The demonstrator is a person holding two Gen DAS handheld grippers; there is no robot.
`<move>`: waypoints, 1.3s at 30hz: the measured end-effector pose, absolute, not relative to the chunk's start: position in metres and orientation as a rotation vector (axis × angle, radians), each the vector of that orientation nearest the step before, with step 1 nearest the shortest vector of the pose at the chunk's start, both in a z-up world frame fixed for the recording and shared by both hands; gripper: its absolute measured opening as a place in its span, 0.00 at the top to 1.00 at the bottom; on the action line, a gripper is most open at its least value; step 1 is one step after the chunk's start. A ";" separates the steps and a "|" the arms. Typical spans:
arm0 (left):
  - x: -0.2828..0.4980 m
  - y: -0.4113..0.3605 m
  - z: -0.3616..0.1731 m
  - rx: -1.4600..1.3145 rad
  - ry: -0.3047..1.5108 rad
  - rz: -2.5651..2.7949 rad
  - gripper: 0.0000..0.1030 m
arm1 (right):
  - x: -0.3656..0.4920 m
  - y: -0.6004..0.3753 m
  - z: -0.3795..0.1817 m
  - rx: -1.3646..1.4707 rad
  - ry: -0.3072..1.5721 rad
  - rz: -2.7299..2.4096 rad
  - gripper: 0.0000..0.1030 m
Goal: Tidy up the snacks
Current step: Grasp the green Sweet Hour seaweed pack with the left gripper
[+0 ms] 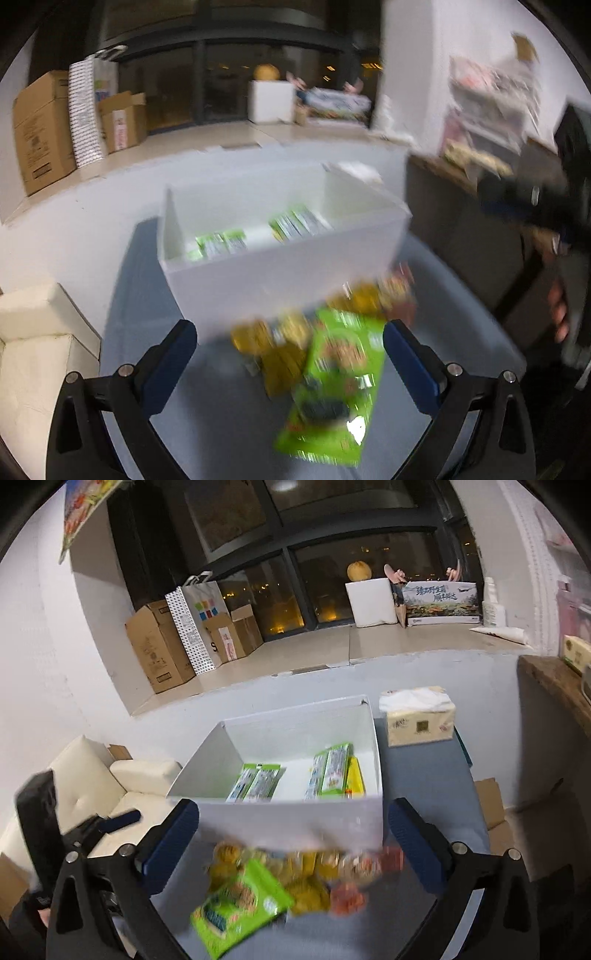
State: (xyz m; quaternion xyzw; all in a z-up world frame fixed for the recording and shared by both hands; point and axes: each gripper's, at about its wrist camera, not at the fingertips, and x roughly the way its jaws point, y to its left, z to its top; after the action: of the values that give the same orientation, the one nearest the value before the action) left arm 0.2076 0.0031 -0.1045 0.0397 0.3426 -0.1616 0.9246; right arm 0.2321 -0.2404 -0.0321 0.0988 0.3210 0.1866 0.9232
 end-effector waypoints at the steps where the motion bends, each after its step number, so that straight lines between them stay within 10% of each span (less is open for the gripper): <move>1: 0.202 -0.002 -0.112 0.100 0.710 -0.335 0.00 | 0.223 -0.243 -0.035 0.201 0.660 0.373 0.00; 19: 0.213 -0.047 -0.181 0.167 0.863 -0.340 0.01 | 0.140 -0.278 -0.073 0.210 0.706 0.276 0.00; 25: 0.215 -0.044 -0.182 0.149 0.866 -0.344 0.30 | 0.136 -0.280 -0.079 0.214 0.717 0.271 0.00; 39: 0.167 -0.007 -0.128 0.045 0.737 -0.314 0.34 | 0.165 -0.266 -0.122 0.156 0.833 0.247 0.00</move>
State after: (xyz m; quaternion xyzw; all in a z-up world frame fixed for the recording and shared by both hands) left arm 0.1668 -0.0072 -0.1281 0.0217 0.3586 -0.1530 0.9206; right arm 0.1653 -0.2665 -0.1217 0.0755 0.4031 0.1193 0.9042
